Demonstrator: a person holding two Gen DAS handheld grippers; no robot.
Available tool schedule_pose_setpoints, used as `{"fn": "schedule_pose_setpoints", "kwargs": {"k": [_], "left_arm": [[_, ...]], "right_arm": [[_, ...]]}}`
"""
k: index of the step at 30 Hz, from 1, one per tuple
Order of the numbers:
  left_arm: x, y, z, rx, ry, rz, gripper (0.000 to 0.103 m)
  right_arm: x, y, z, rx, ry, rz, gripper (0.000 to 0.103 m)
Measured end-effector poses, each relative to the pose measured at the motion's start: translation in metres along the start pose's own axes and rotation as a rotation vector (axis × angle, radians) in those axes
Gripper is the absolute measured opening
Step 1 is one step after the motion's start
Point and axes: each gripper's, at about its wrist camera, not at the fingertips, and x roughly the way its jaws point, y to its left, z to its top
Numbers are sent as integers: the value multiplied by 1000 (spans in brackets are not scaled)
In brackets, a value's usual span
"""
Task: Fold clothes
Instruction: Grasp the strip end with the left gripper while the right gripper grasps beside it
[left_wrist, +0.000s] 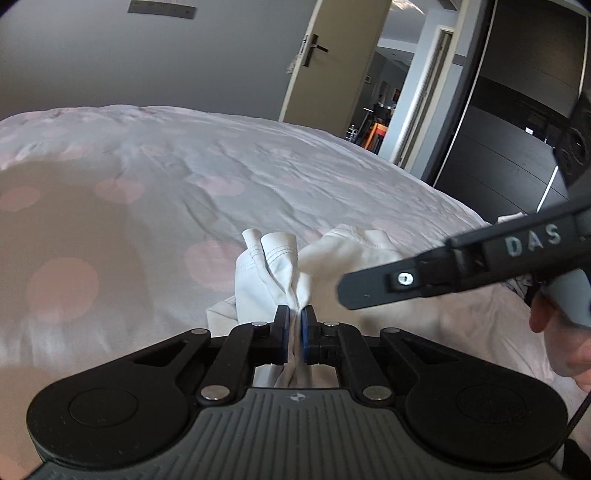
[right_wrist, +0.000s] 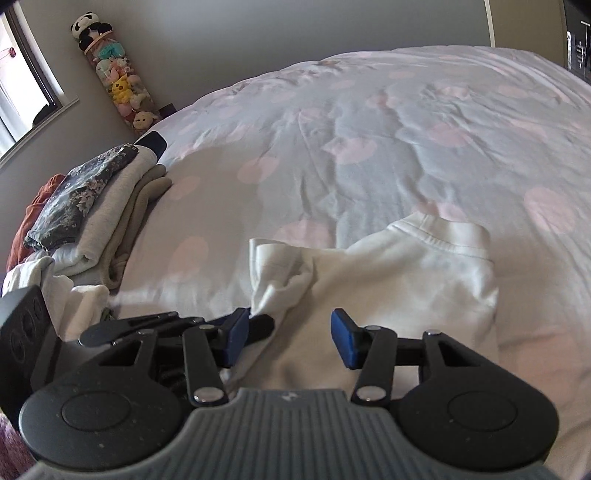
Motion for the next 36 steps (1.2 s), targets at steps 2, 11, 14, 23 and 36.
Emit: {"fn": "schedule_pose_setpoints", "kwargs": {"k": [2,11,14,23,36], "left_arm": [[1,-2,-1,9,1,-10,4],[3,-2,-3,36,3,-7,6],[2,0,-2,38,7,79,36],[15,24,-7,-96,146,101,57],[18,56,-7,-352,144,-41,44]], "right_arm": [[11,1,2,32,19,5,52],[41,-7,10,169,42,34,16],[42,-4,12,158,33,33,13],[43,2,17,128,21,39,13],[39,4,19,123,2,51,13]]}}
